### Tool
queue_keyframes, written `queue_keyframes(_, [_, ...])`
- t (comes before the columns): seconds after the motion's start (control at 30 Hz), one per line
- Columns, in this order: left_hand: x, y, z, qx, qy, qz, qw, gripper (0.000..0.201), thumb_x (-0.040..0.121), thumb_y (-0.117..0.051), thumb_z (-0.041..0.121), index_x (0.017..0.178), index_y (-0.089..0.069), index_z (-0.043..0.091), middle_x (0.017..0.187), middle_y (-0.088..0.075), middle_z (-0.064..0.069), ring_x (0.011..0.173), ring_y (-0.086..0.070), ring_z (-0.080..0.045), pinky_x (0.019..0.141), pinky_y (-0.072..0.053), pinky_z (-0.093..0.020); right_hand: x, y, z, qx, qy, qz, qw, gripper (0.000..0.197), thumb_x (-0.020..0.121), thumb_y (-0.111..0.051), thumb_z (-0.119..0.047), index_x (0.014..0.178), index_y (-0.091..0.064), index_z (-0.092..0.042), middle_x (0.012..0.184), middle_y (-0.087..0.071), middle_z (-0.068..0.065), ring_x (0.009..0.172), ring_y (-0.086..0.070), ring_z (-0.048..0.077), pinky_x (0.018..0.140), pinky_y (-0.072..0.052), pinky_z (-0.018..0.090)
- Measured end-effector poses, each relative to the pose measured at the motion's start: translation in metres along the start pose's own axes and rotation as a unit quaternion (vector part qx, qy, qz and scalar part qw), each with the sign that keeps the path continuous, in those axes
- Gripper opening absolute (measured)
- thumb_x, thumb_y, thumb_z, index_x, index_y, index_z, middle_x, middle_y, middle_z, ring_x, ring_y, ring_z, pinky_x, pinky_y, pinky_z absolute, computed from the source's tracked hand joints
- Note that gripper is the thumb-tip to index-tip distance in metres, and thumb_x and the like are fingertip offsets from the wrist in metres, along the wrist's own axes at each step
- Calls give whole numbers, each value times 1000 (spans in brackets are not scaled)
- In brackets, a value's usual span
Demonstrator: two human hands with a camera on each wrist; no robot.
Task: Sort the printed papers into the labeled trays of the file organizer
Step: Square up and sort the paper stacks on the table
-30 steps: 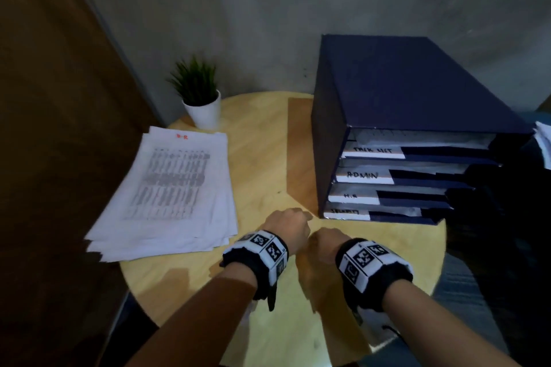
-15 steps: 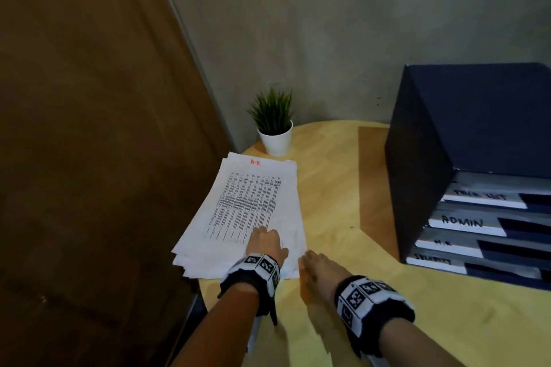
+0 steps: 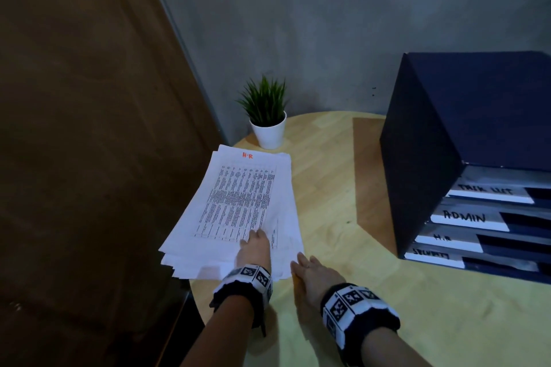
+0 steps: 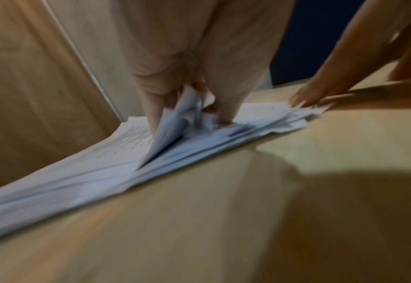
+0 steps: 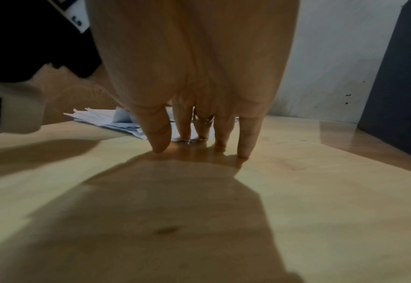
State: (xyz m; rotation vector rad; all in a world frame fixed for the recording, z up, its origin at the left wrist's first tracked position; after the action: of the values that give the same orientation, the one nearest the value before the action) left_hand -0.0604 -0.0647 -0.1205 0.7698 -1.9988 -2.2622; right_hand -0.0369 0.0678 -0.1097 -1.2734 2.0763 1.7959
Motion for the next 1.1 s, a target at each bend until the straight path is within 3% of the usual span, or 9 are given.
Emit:
queue_keyframes(0.2, [-23, 12, 4, 9, -44, -16, 999, 41, 97, -31, 2, 136, -37, 11, 133, -50, -13, 121, -52, -32, 95, -45, -40, -3, 14, 4, 82, -31, 45, 995, 42, 101, -32, -36, 134, -45, -15, 148, -36, 6, 131, -40, 27, 106, -37, 37])
queue_keyframes(0.4, [-73, 26, 30, -16, -134, -42, 990, 31, 96, -34, 9, 121, -51, 14, 118, -60, -14, 109, -58, -35, 85, -47, -41, -10, 21, 13, 367, -108, 120, 916, 42, 100, -32, -42, 111, -60, -13, 121, -61, 13, 113, -56, 26, 88, -38, 28])
queue_keyframes(0.53, [-102, 30, 53, 2, -213, -76, 974, 32, 95, -36, 5, 124, -49, 5, 113, -60, -22, 105, -57, -40, 83, -47, -46, -10, 13, 30, 475, -176, 182, 843, 16, 93, -52, -21, 97, -56, -6, 97, -59, 13, 94, -58, 29, 81, -45, 31])
queue_keyframes(0.63, [-115, 19, 58, -53, -266, -157, 950, 26, 100, -39, 22, 115, -56, 10, 101, -60, -23, 103, -59, -40, 82, -48, -44, -19, 0, 54, 506, -232, 200, 806, 12, 80, -54, 0, 89, -61, -3, 91, -64, 19, 85, -61, 32, 78, -51, 38])
queue_keyframes(0.73, [-112, 17, 52, -173, -238, -167, 941, 41, 100, -30, 45, 125, -54, 22, 130, -58, -14, 120, -54, -30, 101, -42, -39, -32, -2, 80, 509, -245, 251, 786, 12, 87, -50, -1, 84, -61, -6, 85, -62, 17, 81, -58, 29, 75, -47, 34])
queue_keyframes(0.83, [-90, 29, 40, -284, -181, -101, 936, 46, 100, -37, 34, 145, -35, 24, 153, -33, 0, 139, -36, -16, 113, -28, -28, -44, -1, 107, 495, -231, 278, 790, 15, 93, -46, -5, 88, -60, -9, 84, -59, 13, 85, -55, 30, 78, -40, 30])
queue_keyframes(0.9, [-70, 46, 32, -326, -134, -47, 935, 51, 100, -41, 23, 148, -27, 19, 157, -23, -2, 143, -29, -19, 113, -27, -28, -48, -5, 121, 499, -198, 278, 796, 18, 92, -47, -4, 90, -65, -6, 66, -59, 11, 74, -58, 31, 75, -46, 36])
queue_keyframes(0.97, [-45, 67, 24, -368, -77, -7, 927, 58, 98, -45, 18, 150, -20, 16, 157, -19, -6, 142, -29, -25, 109, -32, -31, -54, -11, 133, 530, -177, 270, 784, 19, 92, -49, 0, 96, -67, -5, 59, -55, 6, 59, -53, 25, 58, -48, 27])
queue_keyframes(1.1, [9, 104, 17, -469, 0, 17, 883, 82, 80, -60, 34, 148, -23, 6, 151, -32, -16, 136, -37, -33, 111, -35, -44, -66, -16, 151, 588, -163, 240, 755, 19, 94, -50, -1, 107, -63, -2, 58, -53, 5, 44, -51, 13, 43, -42, 18])
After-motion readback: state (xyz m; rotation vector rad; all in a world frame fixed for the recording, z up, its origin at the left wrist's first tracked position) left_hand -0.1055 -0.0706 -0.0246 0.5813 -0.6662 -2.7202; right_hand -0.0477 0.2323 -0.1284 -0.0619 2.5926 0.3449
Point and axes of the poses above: each hand's wrist, its own x-axis towards the middle knuckle, its own y-axis out of the back of the hand, z = x × y, the point moved 4 cm from there along x, towards the middle knuckle
